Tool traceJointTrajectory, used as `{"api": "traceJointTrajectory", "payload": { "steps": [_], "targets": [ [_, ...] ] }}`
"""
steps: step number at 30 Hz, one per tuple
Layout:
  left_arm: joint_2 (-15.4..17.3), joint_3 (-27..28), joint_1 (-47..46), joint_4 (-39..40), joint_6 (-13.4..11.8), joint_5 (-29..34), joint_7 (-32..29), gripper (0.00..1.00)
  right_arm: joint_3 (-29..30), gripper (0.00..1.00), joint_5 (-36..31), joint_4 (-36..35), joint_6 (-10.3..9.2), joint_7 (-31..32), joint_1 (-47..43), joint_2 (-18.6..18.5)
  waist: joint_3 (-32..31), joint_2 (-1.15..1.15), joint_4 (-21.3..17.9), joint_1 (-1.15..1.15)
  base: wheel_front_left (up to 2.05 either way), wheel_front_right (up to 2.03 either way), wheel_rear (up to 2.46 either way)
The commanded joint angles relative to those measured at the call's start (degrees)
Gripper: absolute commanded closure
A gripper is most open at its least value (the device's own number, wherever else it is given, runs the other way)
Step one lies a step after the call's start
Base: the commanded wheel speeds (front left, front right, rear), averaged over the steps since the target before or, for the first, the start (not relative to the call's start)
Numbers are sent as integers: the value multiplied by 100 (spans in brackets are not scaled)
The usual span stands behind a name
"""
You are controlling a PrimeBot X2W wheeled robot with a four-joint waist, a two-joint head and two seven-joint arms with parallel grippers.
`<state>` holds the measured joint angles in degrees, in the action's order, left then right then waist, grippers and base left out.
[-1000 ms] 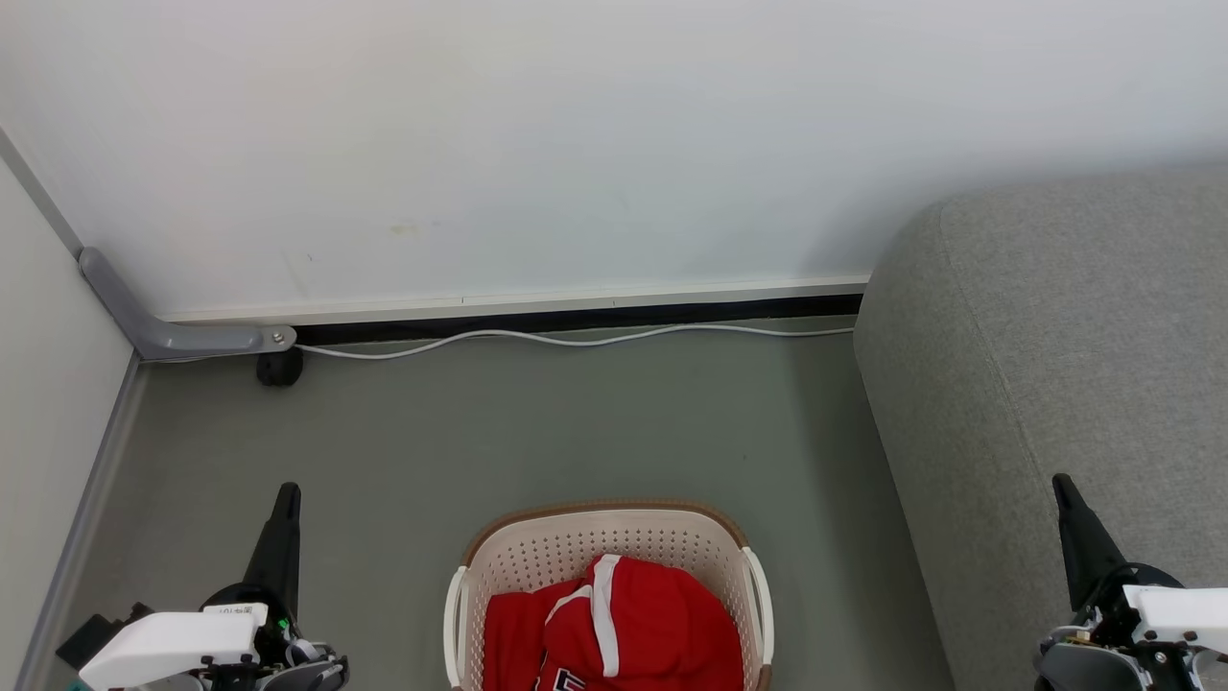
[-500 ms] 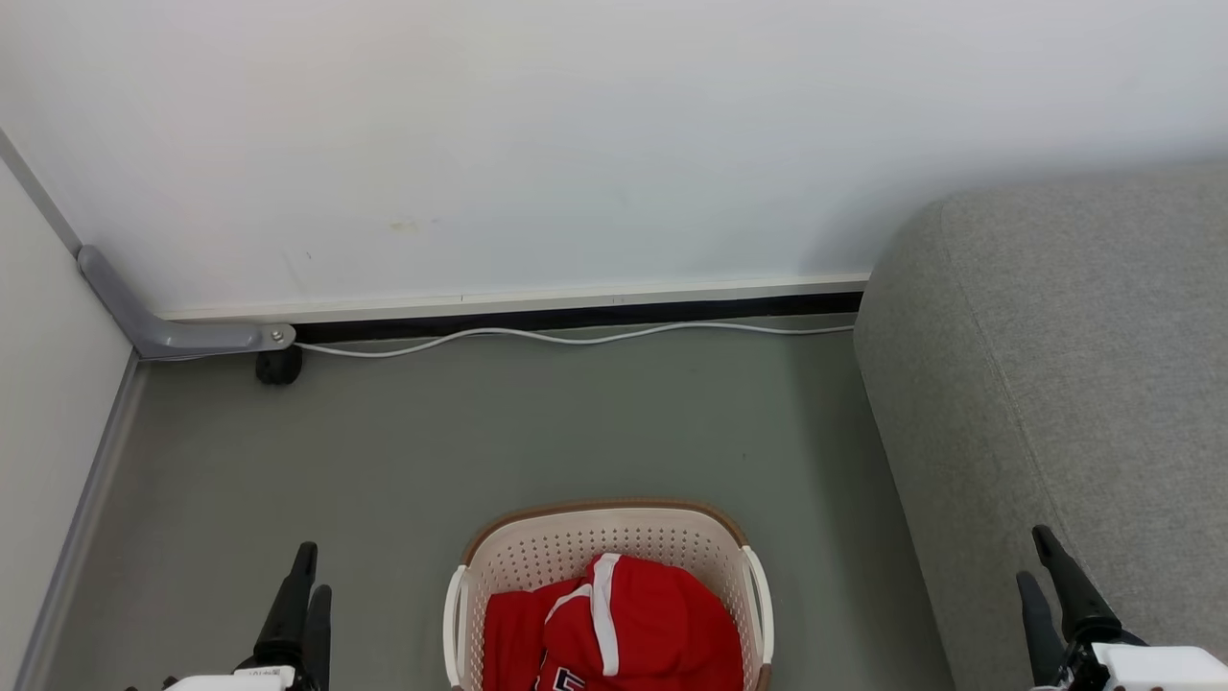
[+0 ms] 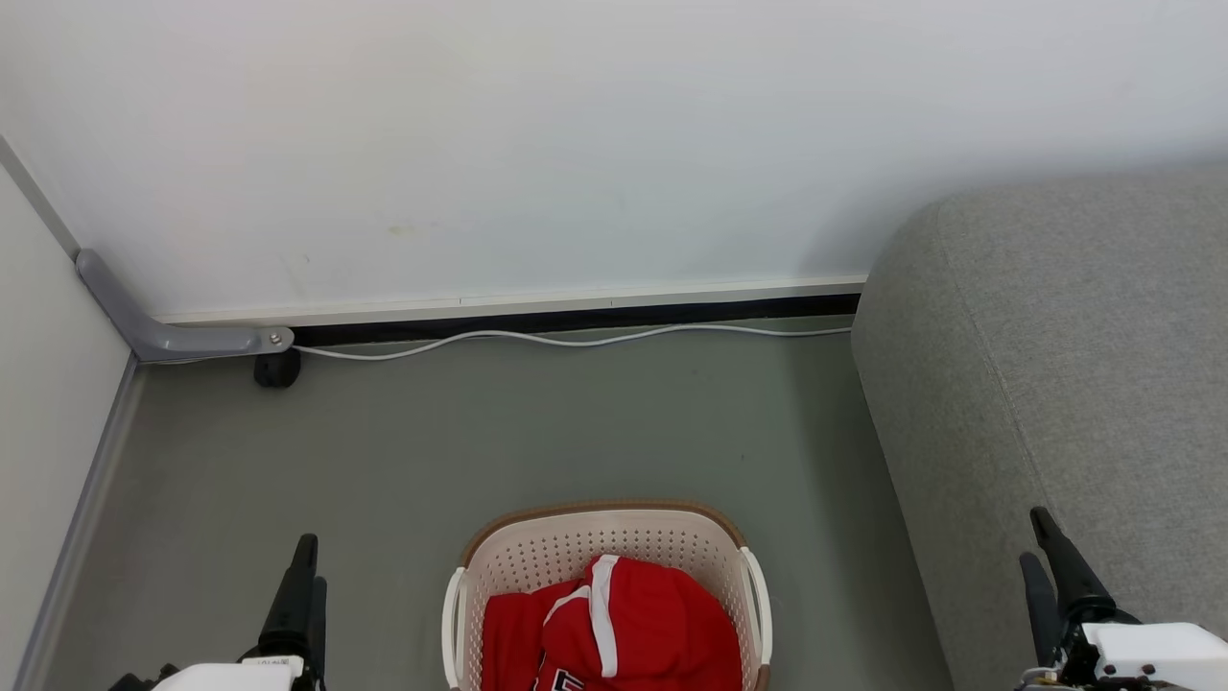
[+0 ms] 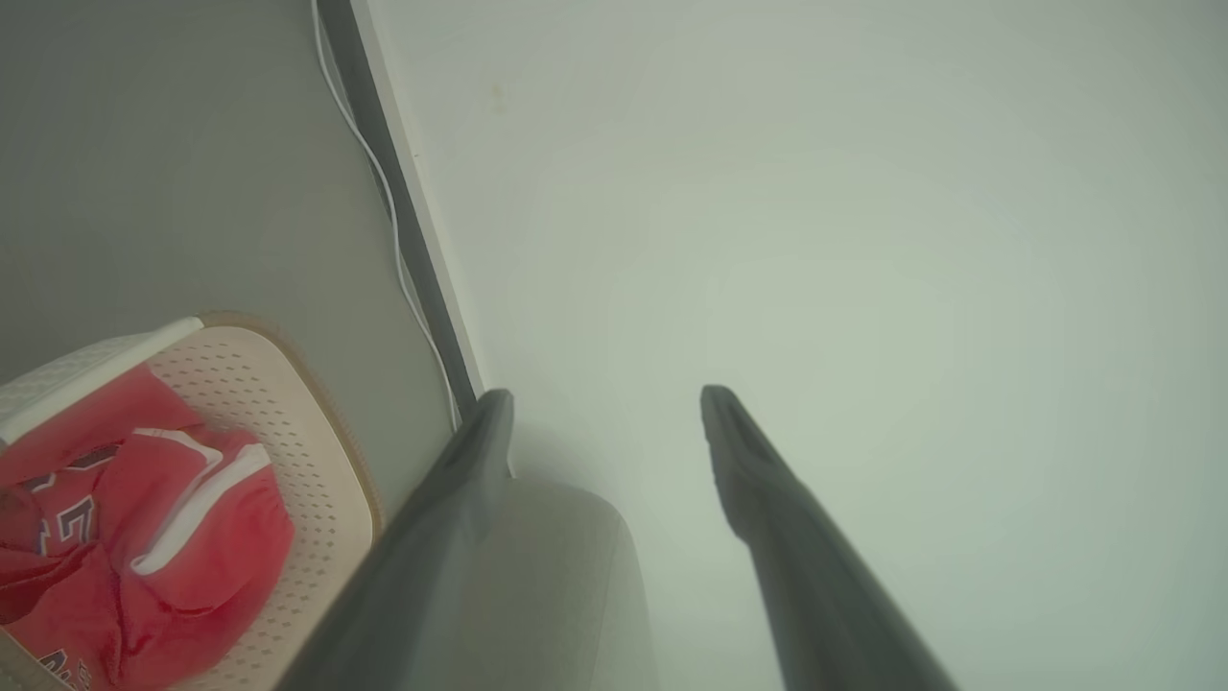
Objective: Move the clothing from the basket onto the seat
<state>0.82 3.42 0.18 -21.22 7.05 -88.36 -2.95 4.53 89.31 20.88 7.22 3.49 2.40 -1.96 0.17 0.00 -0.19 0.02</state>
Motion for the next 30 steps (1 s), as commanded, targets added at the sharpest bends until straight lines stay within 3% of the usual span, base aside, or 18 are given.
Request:
{"api": "traceJointTrajectory", "payload": {
  "steps": [1,10,30],
  "targets": [
    [73,18,-367,111,17,139,45,0,-85,0,-105,-113,18,-80,324,-140,1,0,-3,-2,0,0,0],
    [77,46,-496,79,19,907,213,0,-314,0,-571,22,19,-268,549,-303,18,0,-16,-2,0,0,0],
    [103,2,-864,-1,26,3151,634,0,-586,0,-2546,281,21,-688,1092,-530,105,0,-54,-2,0,0,0]
  ]
}}
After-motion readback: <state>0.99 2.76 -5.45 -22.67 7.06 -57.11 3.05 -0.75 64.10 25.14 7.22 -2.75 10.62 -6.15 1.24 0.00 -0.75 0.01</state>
